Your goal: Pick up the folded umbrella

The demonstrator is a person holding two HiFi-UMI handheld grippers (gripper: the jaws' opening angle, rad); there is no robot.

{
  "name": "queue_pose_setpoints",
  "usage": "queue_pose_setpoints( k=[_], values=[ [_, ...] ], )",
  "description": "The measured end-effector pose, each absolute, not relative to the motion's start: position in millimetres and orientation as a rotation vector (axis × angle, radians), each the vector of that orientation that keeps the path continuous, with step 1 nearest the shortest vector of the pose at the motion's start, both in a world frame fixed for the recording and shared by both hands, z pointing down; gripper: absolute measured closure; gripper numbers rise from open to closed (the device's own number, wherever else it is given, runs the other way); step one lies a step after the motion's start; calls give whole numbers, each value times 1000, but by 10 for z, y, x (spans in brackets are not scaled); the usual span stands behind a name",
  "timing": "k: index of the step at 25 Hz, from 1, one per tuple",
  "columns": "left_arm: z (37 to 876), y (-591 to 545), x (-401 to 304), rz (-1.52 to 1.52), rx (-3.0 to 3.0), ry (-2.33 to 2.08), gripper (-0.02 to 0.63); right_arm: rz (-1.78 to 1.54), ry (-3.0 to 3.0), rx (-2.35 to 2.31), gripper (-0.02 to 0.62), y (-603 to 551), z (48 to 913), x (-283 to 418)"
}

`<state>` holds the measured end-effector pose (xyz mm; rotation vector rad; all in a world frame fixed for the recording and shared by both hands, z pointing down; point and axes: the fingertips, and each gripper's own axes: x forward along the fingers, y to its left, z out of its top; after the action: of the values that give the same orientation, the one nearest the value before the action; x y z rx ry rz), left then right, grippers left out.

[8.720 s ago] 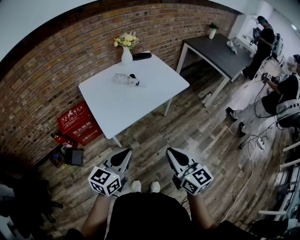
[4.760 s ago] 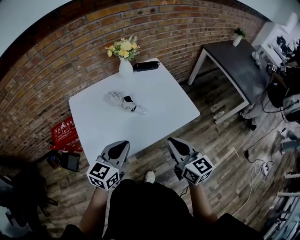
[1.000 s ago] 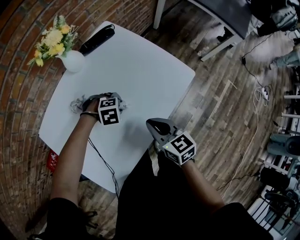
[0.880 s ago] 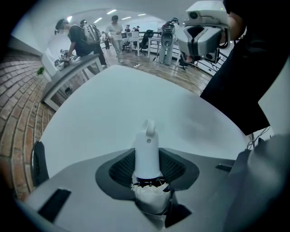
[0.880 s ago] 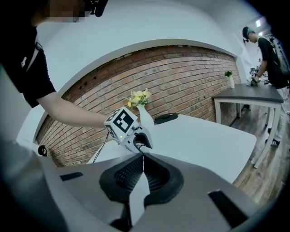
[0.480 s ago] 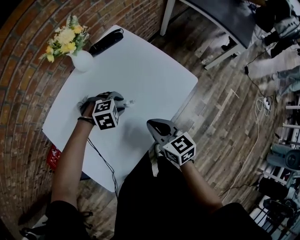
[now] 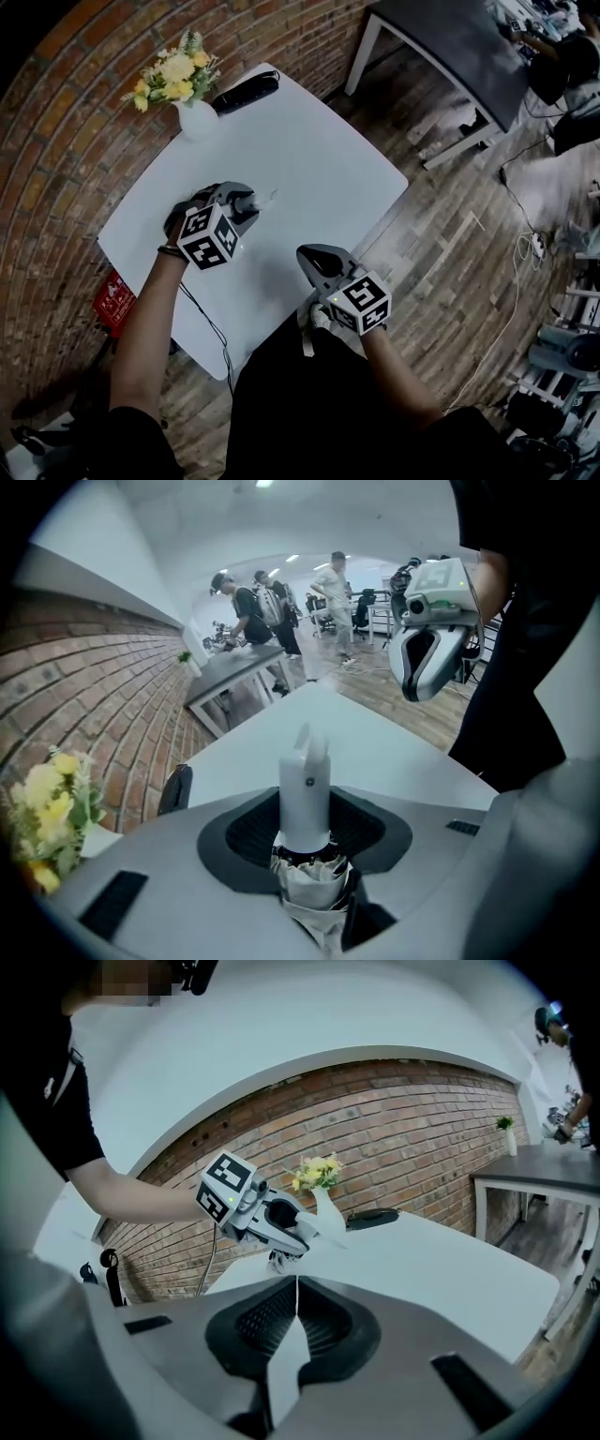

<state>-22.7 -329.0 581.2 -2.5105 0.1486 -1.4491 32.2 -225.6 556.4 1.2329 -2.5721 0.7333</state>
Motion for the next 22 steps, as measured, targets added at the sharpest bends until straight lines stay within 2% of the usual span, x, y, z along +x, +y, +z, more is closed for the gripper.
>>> queue_pose_setpoints(
  k=[15, 22],
  values=[
    [5084, -3400, -644, -1121, -2705, 781, 440, 656, -2659, 1126, 572, -2164, 5266, 218],
    [4795, -3464, -943, -804, -2843, 1180, 440, 634, -2678, 1099, 572, -2002, 5189, 290]
  ],
)
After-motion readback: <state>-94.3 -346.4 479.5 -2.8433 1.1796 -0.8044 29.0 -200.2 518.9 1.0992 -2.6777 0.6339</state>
